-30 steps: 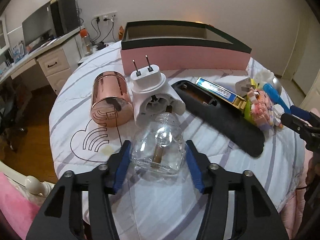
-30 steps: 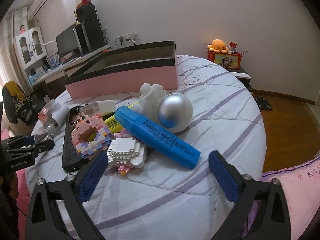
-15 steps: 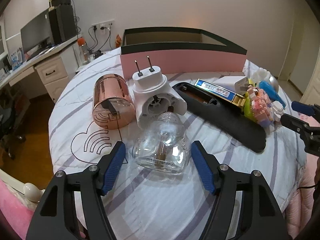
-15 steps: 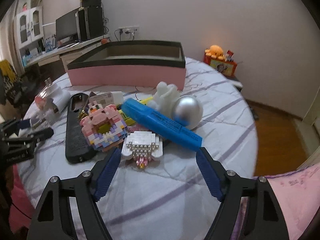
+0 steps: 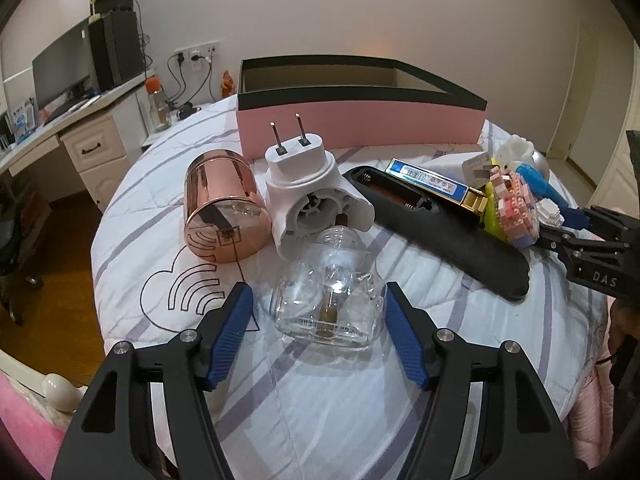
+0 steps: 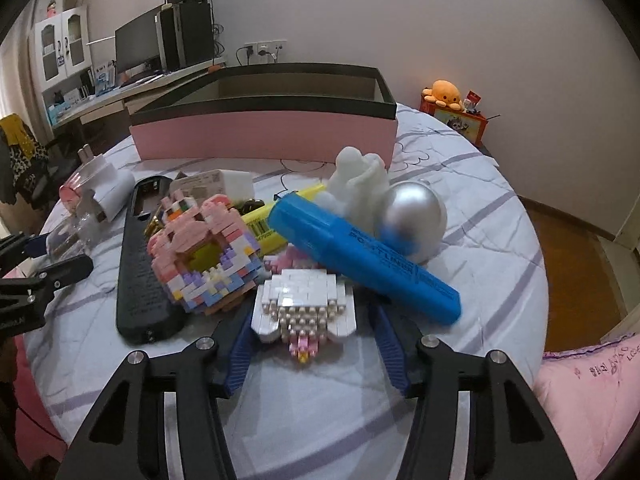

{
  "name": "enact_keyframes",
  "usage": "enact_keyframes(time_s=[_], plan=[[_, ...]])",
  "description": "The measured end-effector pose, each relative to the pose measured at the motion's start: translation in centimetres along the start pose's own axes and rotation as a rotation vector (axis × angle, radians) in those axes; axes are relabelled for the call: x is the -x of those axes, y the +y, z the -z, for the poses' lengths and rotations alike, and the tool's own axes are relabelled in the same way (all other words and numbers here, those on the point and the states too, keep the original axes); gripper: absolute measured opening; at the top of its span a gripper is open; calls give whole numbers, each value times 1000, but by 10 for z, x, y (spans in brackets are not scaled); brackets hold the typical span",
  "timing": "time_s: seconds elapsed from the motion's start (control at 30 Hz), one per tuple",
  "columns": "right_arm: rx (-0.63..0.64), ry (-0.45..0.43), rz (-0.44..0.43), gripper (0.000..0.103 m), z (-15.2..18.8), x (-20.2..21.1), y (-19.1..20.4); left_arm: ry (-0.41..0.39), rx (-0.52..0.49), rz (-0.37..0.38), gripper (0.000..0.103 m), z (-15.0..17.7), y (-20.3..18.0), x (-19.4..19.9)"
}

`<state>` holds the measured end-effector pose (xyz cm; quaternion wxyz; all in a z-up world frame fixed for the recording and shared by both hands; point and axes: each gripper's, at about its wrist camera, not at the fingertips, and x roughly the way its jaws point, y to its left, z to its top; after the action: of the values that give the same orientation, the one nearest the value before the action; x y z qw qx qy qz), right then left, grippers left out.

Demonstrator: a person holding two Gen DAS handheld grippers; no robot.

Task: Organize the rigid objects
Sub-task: 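Grasp the clear glass jar with the left gripper while the right grasps the brick figure, then carry the jar and brick figure into the pink box and release both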

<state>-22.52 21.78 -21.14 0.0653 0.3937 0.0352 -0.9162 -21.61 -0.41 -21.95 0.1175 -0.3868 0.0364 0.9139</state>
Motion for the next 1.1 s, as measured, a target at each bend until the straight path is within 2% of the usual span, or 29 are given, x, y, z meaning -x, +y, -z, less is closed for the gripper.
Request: enact_keyframes(time_s=[0.03,0.07,0.13,0.3,0.5,0.83,0.97,1.1], plan=[[0,-3,-2,56,-1,-1,0,-1,-7,-8,62,0,-1,0],[2,-4,-6,55,-1,-2,0,-5,-13,-17,52,-1,-2,0],[12,-5,-13,44,-3,-1,0,-3,-5,-14,52,-1,-1,1],[12,-11,-40,44,2,9,1,-5,-6,-5,52,0,-2,10],[25,-66,-73,44,1,36,7,-38,-29,25,52,-4,-10,31],[39,-142,-120,44,-20,55,12,-84,-53,40,52,-22,-15,46],[37,-167,-171,44,-35,57,12,-113,-43,99,52,-39,-12,54],[58,-188,-190,44,-58,53,13,-158,-68,80,52,-70,-11,59]])
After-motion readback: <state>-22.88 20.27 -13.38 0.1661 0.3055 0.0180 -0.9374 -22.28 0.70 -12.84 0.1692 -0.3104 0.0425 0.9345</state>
